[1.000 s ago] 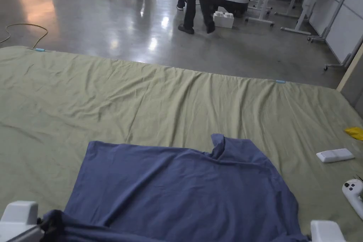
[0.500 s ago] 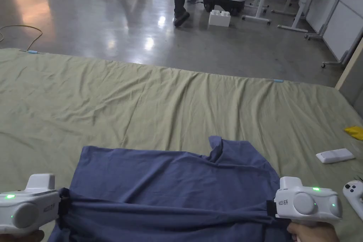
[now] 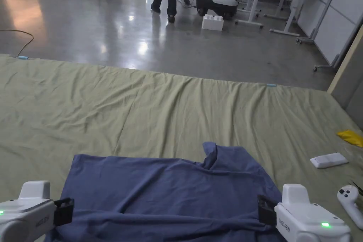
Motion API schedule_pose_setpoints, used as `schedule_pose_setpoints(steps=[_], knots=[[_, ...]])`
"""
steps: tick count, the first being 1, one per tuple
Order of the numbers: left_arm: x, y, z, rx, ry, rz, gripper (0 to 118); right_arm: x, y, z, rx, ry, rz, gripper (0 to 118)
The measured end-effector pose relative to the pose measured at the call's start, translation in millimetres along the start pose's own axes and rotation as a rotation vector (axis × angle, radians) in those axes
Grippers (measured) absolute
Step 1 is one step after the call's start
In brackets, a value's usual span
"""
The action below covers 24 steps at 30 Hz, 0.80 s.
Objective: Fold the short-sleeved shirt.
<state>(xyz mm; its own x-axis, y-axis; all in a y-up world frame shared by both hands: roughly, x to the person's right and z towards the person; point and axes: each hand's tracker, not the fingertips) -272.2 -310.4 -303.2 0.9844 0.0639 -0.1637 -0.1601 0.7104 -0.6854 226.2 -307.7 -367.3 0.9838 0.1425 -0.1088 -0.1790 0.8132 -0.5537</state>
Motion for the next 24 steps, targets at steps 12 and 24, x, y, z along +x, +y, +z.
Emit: schedule_pose_setpoints(steps=[12,24], knots=[[56,-15,112,0.544,0.04,-0.042,5,-48,4,126,0.481,-0.014,-0.06,2],[11,-32,116,0.419,0.086,0.0,4,-65,6,156,0.585,-0.047,0.005,0]])
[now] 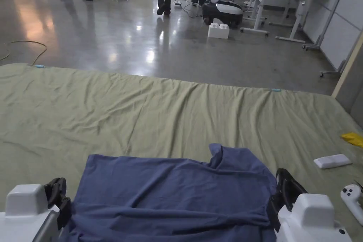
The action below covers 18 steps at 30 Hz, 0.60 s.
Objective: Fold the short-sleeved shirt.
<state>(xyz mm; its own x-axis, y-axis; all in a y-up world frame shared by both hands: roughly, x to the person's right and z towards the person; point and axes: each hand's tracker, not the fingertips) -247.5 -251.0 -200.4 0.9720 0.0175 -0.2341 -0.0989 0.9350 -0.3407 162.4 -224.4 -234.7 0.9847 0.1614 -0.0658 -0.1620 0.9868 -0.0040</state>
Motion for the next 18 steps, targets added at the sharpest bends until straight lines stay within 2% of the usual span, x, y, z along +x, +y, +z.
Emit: schedule_pose_setpoints(steps=[7,8,11,12,17,18], knots=[[-37,-42,-64,-0.423,-0.046,0.033,6,10,-14,-6,-0.062,-0.012,-0.02,0],[-37,-43,-69,-0.464,-0.055,0.039,12,11,-15,-7,-0.065,-0.012,-0.02,0],[-39,-57,-96,-0.579,-0.05,0.041,69,13,-19,-6,-0.085,-0.013,-0.014,0],[-35,-58,-98,-0.598,-0.05,0.048,79,15,-20,-6,-0.089,-0.014,-0.013,0],[-44,-96,-150,-0.777,0.013,0.01,80,23,-29,-4,-0.127,-0.027,-0.011,0],[-42,-99,-152,-0.748,-0.004,0.002,81,26,-32,-4,-0.137,-0.032,-0.011,0]])
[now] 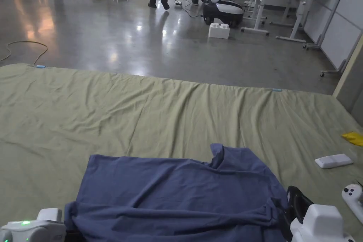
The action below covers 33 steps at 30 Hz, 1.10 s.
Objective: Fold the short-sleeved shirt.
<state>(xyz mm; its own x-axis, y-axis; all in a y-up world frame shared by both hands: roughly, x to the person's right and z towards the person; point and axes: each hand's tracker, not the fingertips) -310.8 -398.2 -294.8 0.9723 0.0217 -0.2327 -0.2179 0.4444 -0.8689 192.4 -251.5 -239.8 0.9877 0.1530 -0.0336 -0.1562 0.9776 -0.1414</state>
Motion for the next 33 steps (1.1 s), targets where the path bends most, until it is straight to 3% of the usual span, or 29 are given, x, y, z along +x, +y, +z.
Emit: schedule_pose_setpoints(steps=[2,3,5,7,8,10,11,12,13,14,15,16,19,22,25,33], knots=[[2,1,-1,0.01,0.025,-0.021,80,6,-5,1,-0.019,-0.01,-0.004,0],[4,3,-1,0.004,0.04,-0.03,73,9,-7,1,-0.032,-0.018,-0.005,0],[10,2,0,0.016,0.027,-0.074,52,16,-12,1,-0.049,-0.04,-0.009,0],[17,2,0,0.03,0.02,-0.133,17,24,-18,-3,-0.084,-0.066,-0.012,1],[20,2,-1,0.034,0.015,-0.135,8,30,-23,-6,-0.118,-0.089,-0.011,1],[20,2,-3,0.035,0.007,-0.133,7,43,-32,-17,-0.194,-0.104,-0.023,6],[18,2,-4,0.038,0.011,-0.135,7,51,-37,-25,-0.251,-0.105,-0.035,18],[14,3,-4,0.044,0.009,-0.134,7,61,-45,-33,-0.314,-0.107,-0.048,41],[10,4,-3,0.049,0.002,-0.126,7,70,-51,-41,-0.379,-0.104,-0.054,53],[24,-10,13,0.064,0.005,-0.12,7,78,-59,-52,-0.476,-0.073,-0.093,62],[29,-17,21,0.07,0.0,-0.112,7,86,-66,-59,-0.525,-0.103,-0.105,67],[27,-18,25,0.081,-0.001,-0.107,7,93,-75,-70,-0.572,-0.048,-0.1,67],[30,-21,54,0.113,0.003,-0.092,7,100,-95,-96,-0.677,-0.006,-0.044,69],[32,-20,67,0.131,-0.004,-0.089,7,97,-111,-119,-0.758,0.064,-0.038,81],[35,-23,73,0.139,-0.004,-0.089,7,86,-123,-140,-0.824,0.118,-0.04,83],[37,-22,74,0.134,-0.006,-0.075,7,55,-144,-173,-0.881,0.124,0.045,80]])
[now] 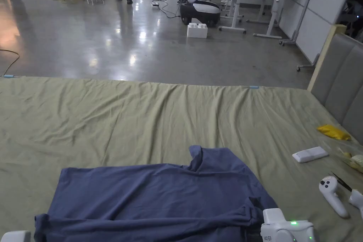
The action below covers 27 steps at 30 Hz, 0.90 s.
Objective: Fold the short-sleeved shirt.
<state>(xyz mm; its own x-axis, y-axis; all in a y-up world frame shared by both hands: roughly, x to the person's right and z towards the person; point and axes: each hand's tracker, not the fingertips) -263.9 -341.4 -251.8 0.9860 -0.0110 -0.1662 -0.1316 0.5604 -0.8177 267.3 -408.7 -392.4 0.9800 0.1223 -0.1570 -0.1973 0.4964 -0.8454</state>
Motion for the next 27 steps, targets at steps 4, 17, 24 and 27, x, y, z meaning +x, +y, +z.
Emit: schedule_pose_setpoints(steps=[4,17,24,27], knots=[[1,5,3,0.013,-0.005,-0.002,7,-1,9,11,0.013,0.122,-0.043,9],[-21,45,44,0.125,-0.072,0.019,7,-2,36,100,0.085,0.054,-0.055,7],[-40,32,62,0.126,-0.098,0.003,7,-1,4,136,0.087,0.033,-0.033,7],[-48,8,65,0.09,-0.126,0.023,7,-2,-26,146,0.041,0.048,-0.033,7]])
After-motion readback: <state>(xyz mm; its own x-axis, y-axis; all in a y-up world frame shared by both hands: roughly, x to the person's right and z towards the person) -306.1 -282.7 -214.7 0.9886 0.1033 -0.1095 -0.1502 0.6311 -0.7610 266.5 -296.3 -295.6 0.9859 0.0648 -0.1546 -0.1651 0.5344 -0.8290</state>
